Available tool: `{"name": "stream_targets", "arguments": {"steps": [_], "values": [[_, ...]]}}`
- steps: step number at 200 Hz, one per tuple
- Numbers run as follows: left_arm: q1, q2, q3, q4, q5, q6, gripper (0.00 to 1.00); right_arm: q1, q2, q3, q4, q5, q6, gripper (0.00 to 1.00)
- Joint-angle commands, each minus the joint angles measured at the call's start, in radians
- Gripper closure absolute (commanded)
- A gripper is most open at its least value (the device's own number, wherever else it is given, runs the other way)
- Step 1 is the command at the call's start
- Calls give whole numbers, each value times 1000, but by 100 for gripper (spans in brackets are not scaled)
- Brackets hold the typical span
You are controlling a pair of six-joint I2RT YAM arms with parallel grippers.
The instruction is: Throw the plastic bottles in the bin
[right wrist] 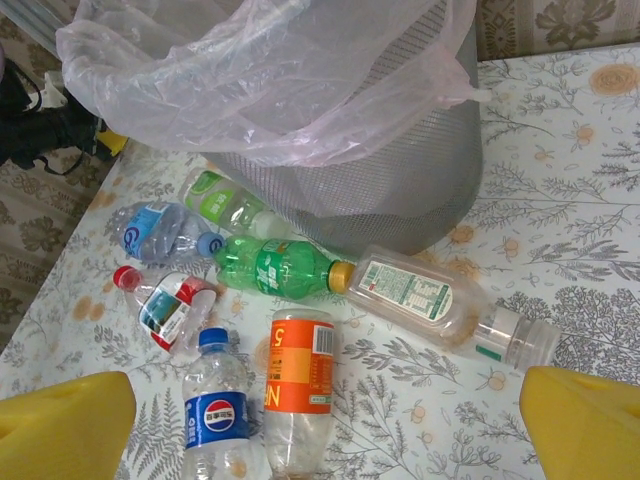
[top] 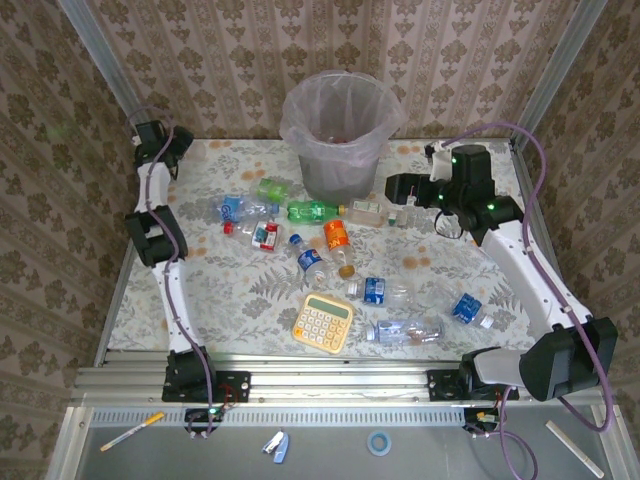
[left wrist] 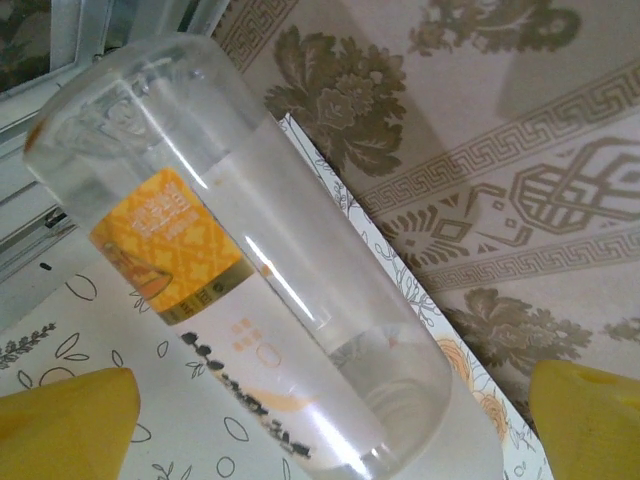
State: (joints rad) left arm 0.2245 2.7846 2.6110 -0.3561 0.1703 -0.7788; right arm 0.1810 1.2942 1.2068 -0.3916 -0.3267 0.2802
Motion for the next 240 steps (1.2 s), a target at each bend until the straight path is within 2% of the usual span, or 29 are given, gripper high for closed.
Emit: {"name": "stream_targets", "arguments": {"steps": [1,38,70,125,175,182,200,240], "values": [[22,55,73,-98,-16,-71,1,7,3,-18,20,1,-43,0],[30,69,74,-129,21,-116,3,5,15,-21,26,7,-66,0],[48,55,87,-274,23,-121,7,3,32,-26,37,14,-71,0],[59,10,71,-437,16,16,10,-7,49,-55,67,-3,-81,0],[55,-10,57,-586,-50,167,14,-12,63,-61,71,-35,-93,0],[54,-19,40,-586,-58,185,17,-12,62,-58,68,-38,-98,0],[49,-28,19,-590,-47,214,32,-14,58,-53,59,-35,-108,0],[1,-98,-15,-625,-118,317,47,-14,44,-49,46,-25,-110,0]]}}
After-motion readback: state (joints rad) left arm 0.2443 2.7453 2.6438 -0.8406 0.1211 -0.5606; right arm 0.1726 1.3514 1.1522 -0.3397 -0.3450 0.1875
